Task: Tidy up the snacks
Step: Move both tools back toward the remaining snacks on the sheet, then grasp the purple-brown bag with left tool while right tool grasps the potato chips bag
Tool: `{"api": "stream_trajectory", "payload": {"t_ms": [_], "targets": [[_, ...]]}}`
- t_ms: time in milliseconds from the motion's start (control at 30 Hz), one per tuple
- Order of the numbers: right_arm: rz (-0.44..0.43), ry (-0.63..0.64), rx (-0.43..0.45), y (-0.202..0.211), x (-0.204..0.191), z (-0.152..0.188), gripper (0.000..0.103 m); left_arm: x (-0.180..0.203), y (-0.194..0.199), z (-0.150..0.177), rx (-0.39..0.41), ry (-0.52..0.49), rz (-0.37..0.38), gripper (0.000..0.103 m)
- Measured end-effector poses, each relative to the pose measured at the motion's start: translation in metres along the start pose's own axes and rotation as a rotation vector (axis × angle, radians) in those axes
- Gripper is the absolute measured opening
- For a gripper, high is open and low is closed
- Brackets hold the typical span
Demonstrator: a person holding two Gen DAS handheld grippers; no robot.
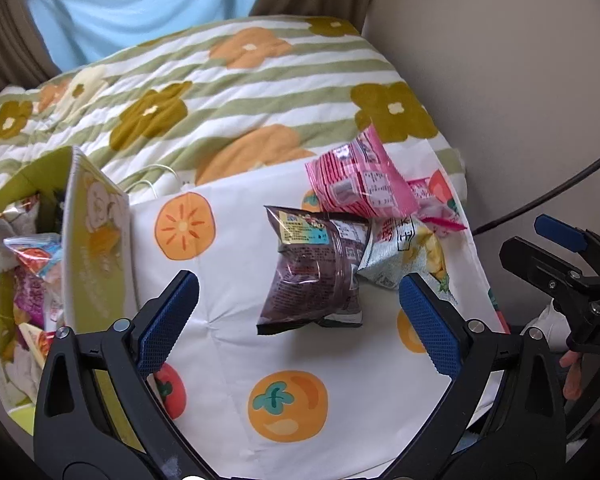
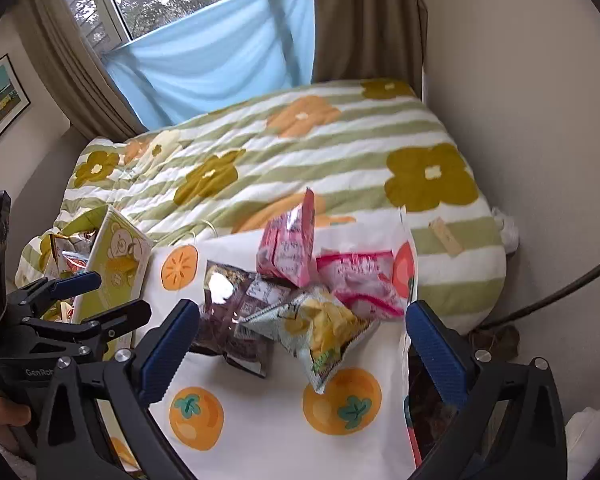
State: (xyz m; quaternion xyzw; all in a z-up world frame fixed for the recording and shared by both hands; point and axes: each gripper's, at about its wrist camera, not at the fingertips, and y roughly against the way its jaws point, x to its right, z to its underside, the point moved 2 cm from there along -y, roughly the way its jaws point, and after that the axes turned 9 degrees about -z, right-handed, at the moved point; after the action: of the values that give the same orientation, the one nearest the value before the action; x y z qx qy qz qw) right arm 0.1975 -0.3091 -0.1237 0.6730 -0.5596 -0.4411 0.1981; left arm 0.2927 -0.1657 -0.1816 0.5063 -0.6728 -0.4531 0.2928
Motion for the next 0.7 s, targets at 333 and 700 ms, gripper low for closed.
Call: {"api": "stream_trajectory", "payload": {"t_ms": [333,700], "targets": [[-0.063,-0.244,-0.075,-0.05,0.046,0.017,0.103,0.029,-0.083,0.007,-0.16,-0.144,0.01,0.1],[-0.041,-0.397,-0.072,-0.093,0.055,0.017,0.103,0.038,-0.131,0.003,-0.199,-0.216,-0.017,0.1]]}}
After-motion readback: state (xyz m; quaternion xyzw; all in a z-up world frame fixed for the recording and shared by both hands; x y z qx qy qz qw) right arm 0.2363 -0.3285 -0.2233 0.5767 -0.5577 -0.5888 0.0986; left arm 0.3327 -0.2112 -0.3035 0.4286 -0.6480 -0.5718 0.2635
